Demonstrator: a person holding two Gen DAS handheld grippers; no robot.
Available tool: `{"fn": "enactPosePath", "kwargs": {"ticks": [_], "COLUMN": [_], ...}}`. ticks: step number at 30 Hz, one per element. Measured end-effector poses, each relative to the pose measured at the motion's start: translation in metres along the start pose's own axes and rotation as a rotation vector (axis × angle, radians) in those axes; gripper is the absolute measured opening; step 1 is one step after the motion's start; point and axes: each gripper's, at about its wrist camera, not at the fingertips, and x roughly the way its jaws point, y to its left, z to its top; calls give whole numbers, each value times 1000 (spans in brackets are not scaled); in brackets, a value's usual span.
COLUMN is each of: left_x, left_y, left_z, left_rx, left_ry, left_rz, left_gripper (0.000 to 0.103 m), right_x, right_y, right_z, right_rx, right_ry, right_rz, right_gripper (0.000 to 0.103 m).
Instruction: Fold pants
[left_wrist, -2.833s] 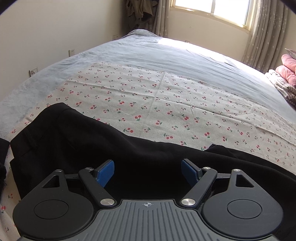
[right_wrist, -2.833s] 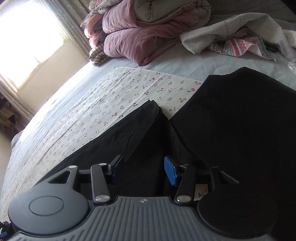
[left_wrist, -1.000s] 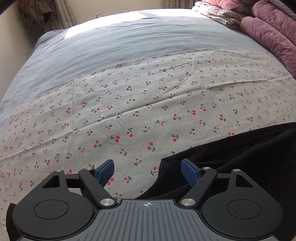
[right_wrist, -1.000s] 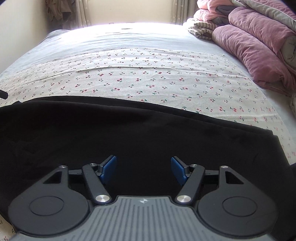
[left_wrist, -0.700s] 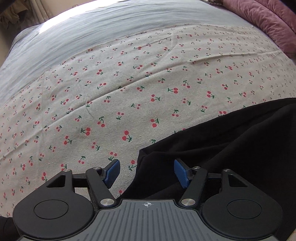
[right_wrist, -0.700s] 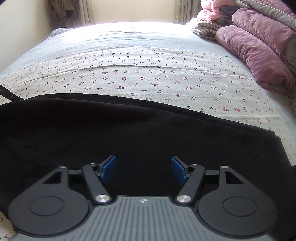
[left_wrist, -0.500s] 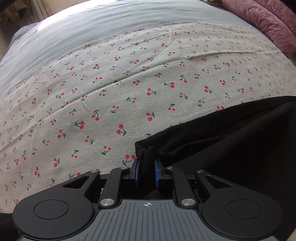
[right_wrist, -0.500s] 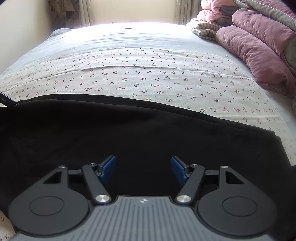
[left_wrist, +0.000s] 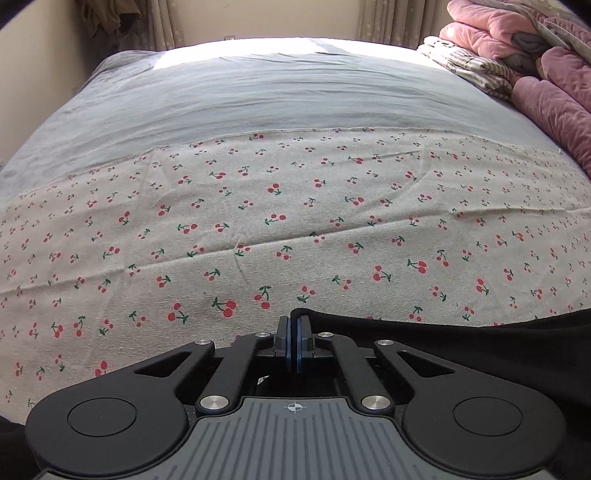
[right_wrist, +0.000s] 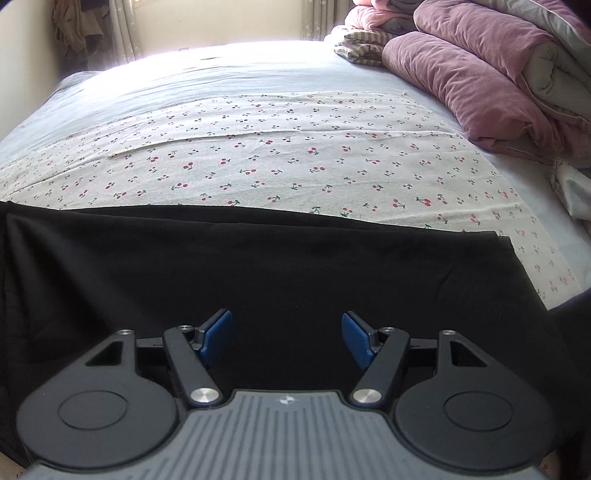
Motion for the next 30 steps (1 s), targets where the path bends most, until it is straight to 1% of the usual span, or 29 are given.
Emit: {"fn": "enactPosePath", "kwargs": {"ticks": [2, 3, 6, 7, 8, 9, 10, 11, 12, 13, 14, 16, 17, 18, 19, 20, 21, 22, 23, 24, 27, 28, 30], "left_x": [0, -2, -7, -8, -8, -8, -8, -7, -6, -5, -3, -2, -1, -1, -1, -1, -1, -2, -3, -4, -6, -5, -3], "left_y": [0, 1, 9, 11, 13, 13, 12, 10, 9, 7, 4, -5, -9, -12, -14, -15, -15, -15, -14, -13, -8, -8, -12], "left_z": [-4, -6, -11, -12, -15, -16, -18, -19, -21, -22, -24, -26, -25, -25, -25, -25, -25, -25, -24, -24, -23, -23, -23], "left_rx": [-13, -29, -102, -122, -141, -146, -148, -153, -163, -174, -177, -150, -135, -125, -120, -116, -112, -113, -121, -136, -191, -198, -185], "left_ry": [-8, -15, -28, -33, -41, -47, -51, -54, -58, -59, -59, -68, -72, -75, -76, -76, -76, -77, -78, -81, -91, -94, -102], "left_rz": [-1, -10, -29, -35, -47, -49, -43, -38, -34, -26, -13, 28, 44, 56, 64, 69, 72, 73, 68, 61, 21, 14, 19], "left_gripper": [2, 2, 7, 7, 7, 7, 7, 7, 7, 8, 8, 8, 8, 8, 8, 8, 8, 8, 8, 8, 9, 10, 11], "right_x": [0, 0, 0, 1, 4, 8, 11, 15, 18, 20, 22, 27, 32, 38, 46, 53, 56, 58, 56, 53, 35, 31, 28], "right_y": [-31, -52, -118, -137, -152, -165, -174, -179, -179, -176, -170, -158, -156, -153, -153, -150, -148, -148, -148, -150, -154, -154, -154], "right_z": [9, 13, 22, 24, 24, 25, 24, 24, 25, 26, 28, 29, 28, 26, 25, 23, 21, 22, 24, 28, 35, 37, 39], "right_rx": [68, 118, 261, 307, 349, 389, 420, 440, 436, 410, 364, 258, 231, 216, 193, 177, 150, 136, 133, 145, 174, 171, 165], "right_ry": [-29, -49, -113, -143, -168, -179, -184, -183, -180, -173, -167, -145, -136, -120, -97, -85, -93, -93, -87, -76, -133, -157, -177], "right_rz": [-31, -67, -189, -234, -260, -250, -210, -157, -124, -128, -151, -210, -223, -211, -176, -171, -186, -186, -183, -169, -195, -204, -235], "right_gripper": [53, 53, 52, 46, 40, 25, 15, 14, 14, 15, 16, 31, 31, 31, 30, 30, 31, 26, 16, 0, 0, 0, 0]}}
